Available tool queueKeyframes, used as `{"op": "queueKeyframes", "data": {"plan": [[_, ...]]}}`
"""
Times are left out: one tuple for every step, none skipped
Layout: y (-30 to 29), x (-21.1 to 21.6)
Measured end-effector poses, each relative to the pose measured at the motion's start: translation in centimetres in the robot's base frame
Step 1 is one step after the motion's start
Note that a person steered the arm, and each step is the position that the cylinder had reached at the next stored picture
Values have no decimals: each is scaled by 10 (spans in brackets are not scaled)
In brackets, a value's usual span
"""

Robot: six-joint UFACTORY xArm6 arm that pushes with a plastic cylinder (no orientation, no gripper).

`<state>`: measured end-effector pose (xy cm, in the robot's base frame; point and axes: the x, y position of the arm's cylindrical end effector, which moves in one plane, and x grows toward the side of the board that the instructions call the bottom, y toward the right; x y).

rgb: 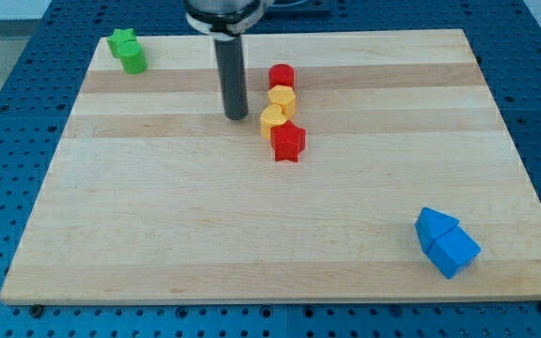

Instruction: Point your arm close to yellow blocks

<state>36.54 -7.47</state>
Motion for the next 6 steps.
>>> {"op": "queueKeyframes", "data": {"plan": [[-4,4],[6,14],[22,14],[33,14],[53,14],[62,14]]}}
